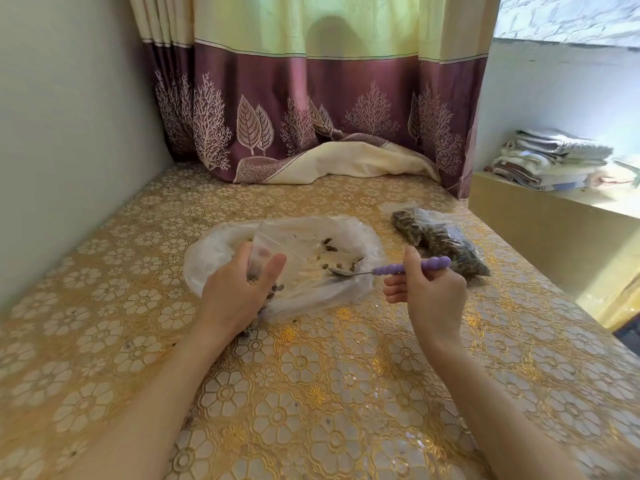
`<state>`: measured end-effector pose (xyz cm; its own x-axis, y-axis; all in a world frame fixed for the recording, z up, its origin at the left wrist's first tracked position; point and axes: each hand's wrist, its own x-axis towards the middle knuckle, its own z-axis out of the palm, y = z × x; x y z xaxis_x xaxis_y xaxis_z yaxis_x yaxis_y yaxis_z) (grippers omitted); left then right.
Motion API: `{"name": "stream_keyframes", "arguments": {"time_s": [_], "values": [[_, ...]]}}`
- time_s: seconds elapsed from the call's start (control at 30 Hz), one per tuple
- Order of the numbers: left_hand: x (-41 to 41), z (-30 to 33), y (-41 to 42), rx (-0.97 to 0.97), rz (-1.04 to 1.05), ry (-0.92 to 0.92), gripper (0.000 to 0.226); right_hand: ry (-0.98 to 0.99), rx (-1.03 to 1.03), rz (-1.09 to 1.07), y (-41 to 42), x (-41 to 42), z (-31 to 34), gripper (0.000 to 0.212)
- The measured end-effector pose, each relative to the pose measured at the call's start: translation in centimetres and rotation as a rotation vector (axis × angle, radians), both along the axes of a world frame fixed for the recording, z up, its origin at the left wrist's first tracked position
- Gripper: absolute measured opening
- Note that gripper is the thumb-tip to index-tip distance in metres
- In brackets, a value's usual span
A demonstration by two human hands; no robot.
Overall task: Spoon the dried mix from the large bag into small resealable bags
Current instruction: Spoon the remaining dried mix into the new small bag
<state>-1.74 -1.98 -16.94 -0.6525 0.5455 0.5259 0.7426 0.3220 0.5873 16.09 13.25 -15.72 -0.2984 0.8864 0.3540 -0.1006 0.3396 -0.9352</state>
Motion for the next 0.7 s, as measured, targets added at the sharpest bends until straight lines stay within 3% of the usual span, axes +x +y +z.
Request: {"name": "stream_keyframes", "arguments": {"time_s": [0.2, 0.37, 0.7], "values": [[0.0, 0.3, 0.2, -0.095, 0.001, 0.042, 0.100, 0.015, 0.005, -0.062, 0.5, 0.5, 0.0, 0.047], [0.4, 0.5, 0.1, -0.085, 0.004, 0.046, 0.089, 0.017, 0.032, -0.103, 0.6, 0.2, -0.2, 0.044], [0.5, 0.6, 0.1, -0.109, 0.025, 0.070, 0.091, -0.068, 0.141, -0.151, 1.3, -0.2, -1.4, 0.033]]}}
